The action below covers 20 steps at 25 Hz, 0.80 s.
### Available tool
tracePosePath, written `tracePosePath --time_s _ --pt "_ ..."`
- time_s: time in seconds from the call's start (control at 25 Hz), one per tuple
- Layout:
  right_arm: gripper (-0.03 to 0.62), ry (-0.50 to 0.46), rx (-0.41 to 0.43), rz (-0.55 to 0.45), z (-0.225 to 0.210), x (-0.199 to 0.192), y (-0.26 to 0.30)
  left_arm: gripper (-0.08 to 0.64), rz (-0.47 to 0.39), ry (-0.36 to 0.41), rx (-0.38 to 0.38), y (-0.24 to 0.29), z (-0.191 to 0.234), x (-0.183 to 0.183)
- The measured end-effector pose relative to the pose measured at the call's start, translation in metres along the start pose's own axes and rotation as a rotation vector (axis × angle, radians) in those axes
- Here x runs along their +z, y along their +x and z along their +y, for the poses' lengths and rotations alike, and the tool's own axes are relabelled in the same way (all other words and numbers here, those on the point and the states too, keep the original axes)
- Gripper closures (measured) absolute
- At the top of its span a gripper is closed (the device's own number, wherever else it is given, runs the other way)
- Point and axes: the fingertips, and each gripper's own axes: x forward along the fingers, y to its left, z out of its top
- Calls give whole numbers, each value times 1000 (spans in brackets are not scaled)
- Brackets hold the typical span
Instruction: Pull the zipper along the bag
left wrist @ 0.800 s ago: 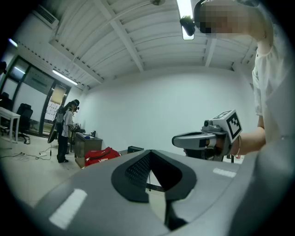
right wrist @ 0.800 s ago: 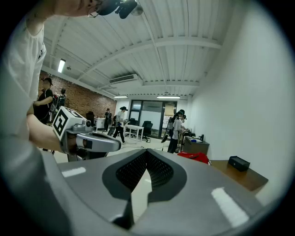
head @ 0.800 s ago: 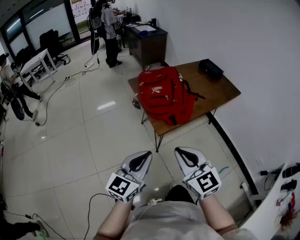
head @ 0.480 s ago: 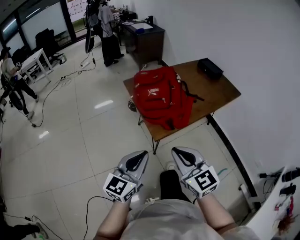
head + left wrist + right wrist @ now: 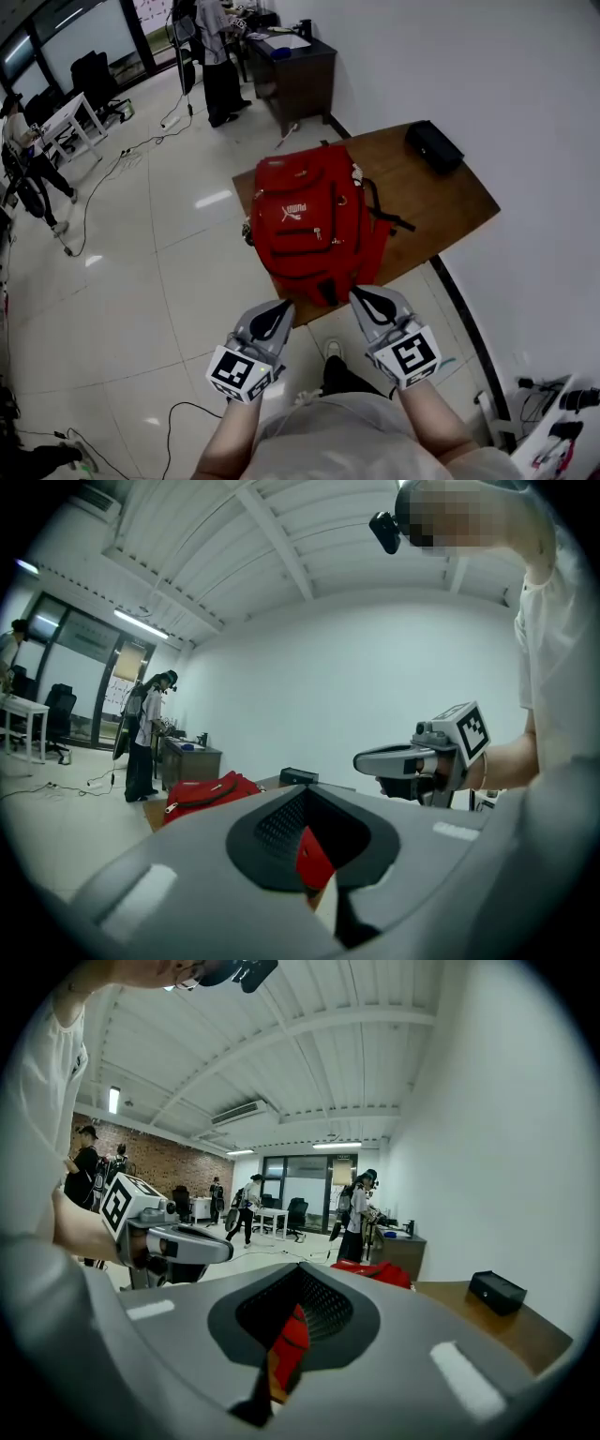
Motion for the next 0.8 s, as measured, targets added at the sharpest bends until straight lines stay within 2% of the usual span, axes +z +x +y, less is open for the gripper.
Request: tracePosePath --time_s 0.16,0.28,0.52,0.68,0.8 --pt "584 -7 37 2 -60 -8 22 565 20 -10 16 58 19 -1" --pt "584 -35 87 69 -87 -23 41 565 35 -21 47 89 33 -8" --pt "584 -63 205 175 -102 -62 83 565 178 47 39 132 47 -47" --pt "574 -69 257 236 -104 -87 101 565 201 -22 57 144 62 -65" --pt "568 -52 274 274 -108 -104 117 565 232 -37 68 155 80 -82"
